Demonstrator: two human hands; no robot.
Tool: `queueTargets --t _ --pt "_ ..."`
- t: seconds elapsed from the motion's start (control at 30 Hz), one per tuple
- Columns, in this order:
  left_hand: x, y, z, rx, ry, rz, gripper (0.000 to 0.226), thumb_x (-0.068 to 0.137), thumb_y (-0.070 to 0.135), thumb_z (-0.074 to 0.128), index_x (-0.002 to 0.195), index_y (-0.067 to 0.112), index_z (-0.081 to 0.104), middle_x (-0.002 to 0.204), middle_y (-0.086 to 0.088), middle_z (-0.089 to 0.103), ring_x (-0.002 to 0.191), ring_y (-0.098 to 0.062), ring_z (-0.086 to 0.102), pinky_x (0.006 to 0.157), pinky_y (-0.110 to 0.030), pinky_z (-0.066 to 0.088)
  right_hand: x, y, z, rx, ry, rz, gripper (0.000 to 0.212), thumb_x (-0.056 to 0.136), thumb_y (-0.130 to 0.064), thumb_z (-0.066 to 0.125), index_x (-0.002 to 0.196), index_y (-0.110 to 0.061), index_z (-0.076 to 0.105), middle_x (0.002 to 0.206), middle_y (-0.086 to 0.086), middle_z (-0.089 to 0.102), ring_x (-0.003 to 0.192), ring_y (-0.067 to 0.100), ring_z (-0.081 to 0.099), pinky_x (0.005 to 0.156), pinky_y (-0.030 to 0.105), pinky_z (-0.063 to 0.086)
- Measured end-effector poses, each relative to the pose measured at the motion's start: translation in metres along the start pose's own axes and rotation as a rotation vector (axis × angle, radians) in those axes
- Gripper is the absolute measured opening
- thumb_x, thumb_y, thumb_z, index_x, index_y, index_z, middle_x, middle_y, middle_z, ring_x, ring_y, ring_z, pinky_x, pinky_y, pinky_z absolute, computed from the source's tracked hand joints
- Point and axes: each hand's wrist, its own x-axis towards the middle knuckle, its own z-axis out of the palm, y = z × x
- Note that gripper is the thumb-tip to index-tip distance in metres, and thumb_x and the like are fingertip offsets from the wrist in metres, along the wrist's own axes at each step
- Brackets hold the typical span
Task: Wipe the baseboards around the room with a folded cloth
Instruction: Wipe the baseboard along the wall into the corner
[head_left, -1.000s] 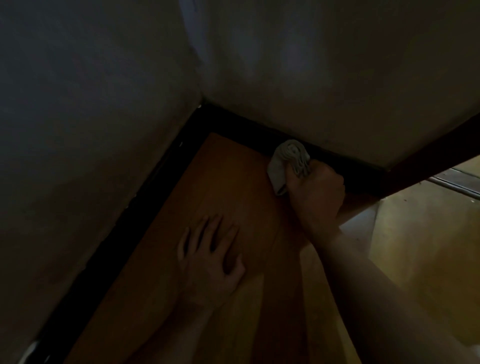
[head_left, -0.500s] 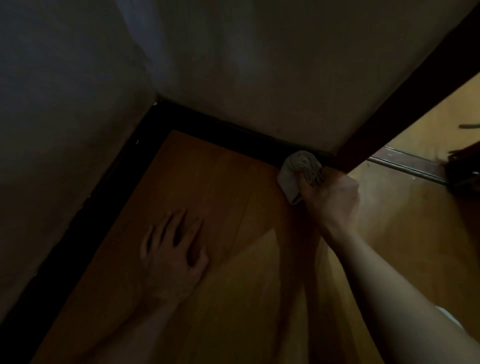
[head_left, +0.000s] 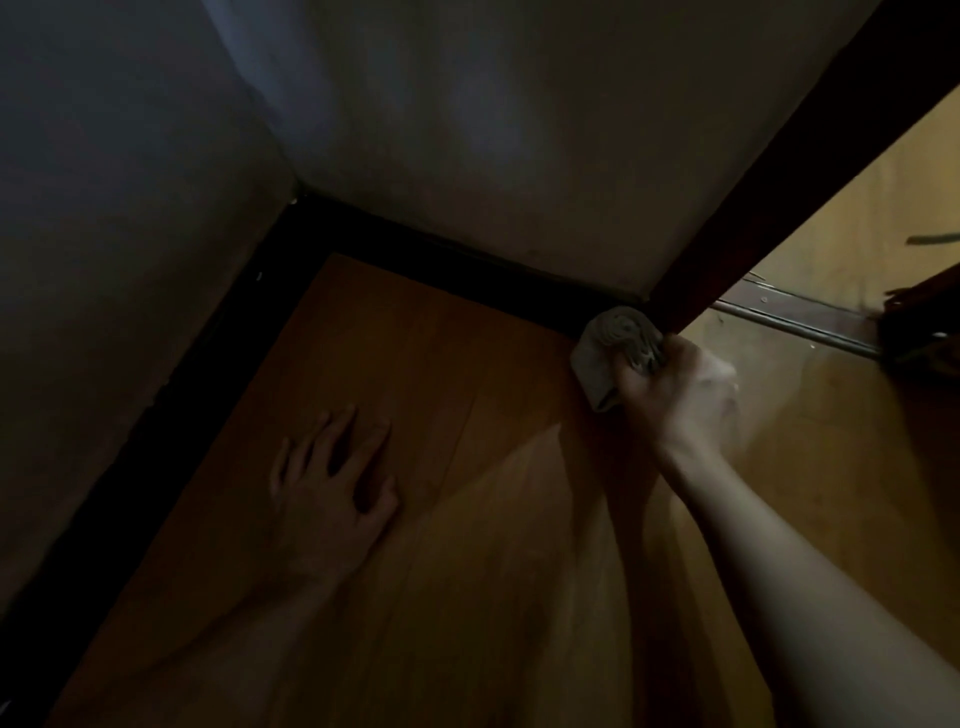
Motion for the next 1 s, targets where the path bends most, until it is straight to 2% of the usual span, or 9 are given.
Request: queueTargets --t 0.13,0.27,0.33,0.47,0.6,0.7,0.8,0.87,1.0 --pt "0.002 0.006 -0.006 -0.019 -0.103 -0.046 0.064 0.087 0.058 0.042 0.146 0.033 0.052 0.158 -0.005 0.040 0.144 -0.031 0.033 0.118 -0.058 0.020 -0.004 0.008 0.001 0.069 -0.020 0.070 0.039 0.084 -0.054 0.064 0.100 -0.019 0.071 0.082 0.010 0.069 0.074 0.030 0.066 0.057 0.032 0.049" --pt "0.006 0.027 -0.029 0.043 -0.311 -0.161 0.080 0.082 0.072 0.018 0.155 0.043 0.028 0.165 0.003 0.021 0.150 -0.023 0.022 0.123 -0.047 0.008 -0.020 -0.004 -0.001 0.492 -0.330 0.120 0.028 0.081 -0.055 0.067 0.095 -0.030 0.064 0.093 -0.004 0.067 0.083 0.015 0.067 0.069 0.044 0.060" --pt "0.004 0.043 -0.046 0.065 -0.287 -0.191 0.075 0.086 0.071 0.021 0.156 0.045 0.022 0.166 0.006 0.016 0.151 -0.019 0.018 0.124 -0.042 0.005 -0.032 -0.023 -0.007 0.724 -0.468 0.149 0.012 0.088 -0.036 0.071 0.097 -0.034 0.063 0.101 -0.005 0.069 0.093 0.015 0.069 0.081 0.042 0.060" --pt "-0.001 0.071 -0.088 0.045 -0.130 -0.282 0.067 0.095 0.059 0.042 0.156 0.043 0.021 0.164 0.009 0.020 0.150 -0.014 0.018 0.123 -0.038 0.003 -0.047 -0.077 -0.023 1.153 -0.669 0.277 0.028 0.088 -0.027 0.073 0.112 -0.035 0.062 0.114 -0.009 0.070 0.106 0.012 0.068 0.096 0.044 0.055" --pt "-0.002 0.093 -0.143 0.067 -0.039 -0.362 0.070 0.090 0.063 0.034 0.155 0.037 0.031 0.160 0.008 0.033 0.146 -0.014 0.027 0.124 -0.040 0.007 -0.046 -0.132 -0.055 1.195 -0.777 0.259 0.021 0.088 -0.028 0.073 0.105 -0.033 0.063 0.112 -0.003 0.070 0.100 0.012 0.069 0.091 0.034 0.056" --pt "-0.002 0.109 -0.196 0.118 0.020 -0.420 0.071 0.088 0.065 0.033 0.151 0.033 0.041 0.153 0.006 0.044 0.141 -0.018 0.037 0.124 -0.046 0.014 -0.042 -0.175 -0.097 1.181 -0.818 0.207 0.021 0.088 -0.028 0.073 0.098 -0.038 0.059 0.106 -0.013 0.065 0.090 -0.002 0.065 0.074 0.017 0.054" --pt "-0.004 0.133 -0.263 0.143 0.070 -0.473 0.070 0.087 0.063 0.037 0.147 0.028 0.049 0.148 0.003 0.050 0.138 -0.020 0.044 0.121 -0.050 0.024 -0.037 -0.220 -0.161 1.119 -0.867 0.169 0.020 0.086 -0.033 0.075 0.096 -0.043 0.061 0.108 -0.011 0.067 0.100 0.007 0.066 0.090 0.036 0.057" --pt "-0.006 0.151 -0.316 0.137 0.102 -0.501 0.069 0.087 0.062 0.040 0.145 0.027 0.052 0.146 0.003 0.053 0.136 -0.021 0.046 0.119 -0.052 0.029 -0.036 -0.250 -0.213 1.070 -0.906 0.124 0.018 0.084 -0.036 0.076 0.098 -0.040 0.064 0.109 -0.005 0.069 0.103 0.015 0.067 0.090 0.048 0.057" --pt "-0.014 0.186 -0.432 0.146 0.155 -0.529 0.067 0.084 0.059 0.047 0.140 0.024 0.058 0.139 0.002 0.058 0.126 -0.023 0.052 0.109 -0.051 0.041 -0.042 -0.305 -0.329 1.040 -0.973 0.096 0.015 0.085 -0.032 0.076 0.094 -0.036 0.065 0.102 -0.004 0.071 0.097 0.015 0.069 0.084 0.048 0.060"
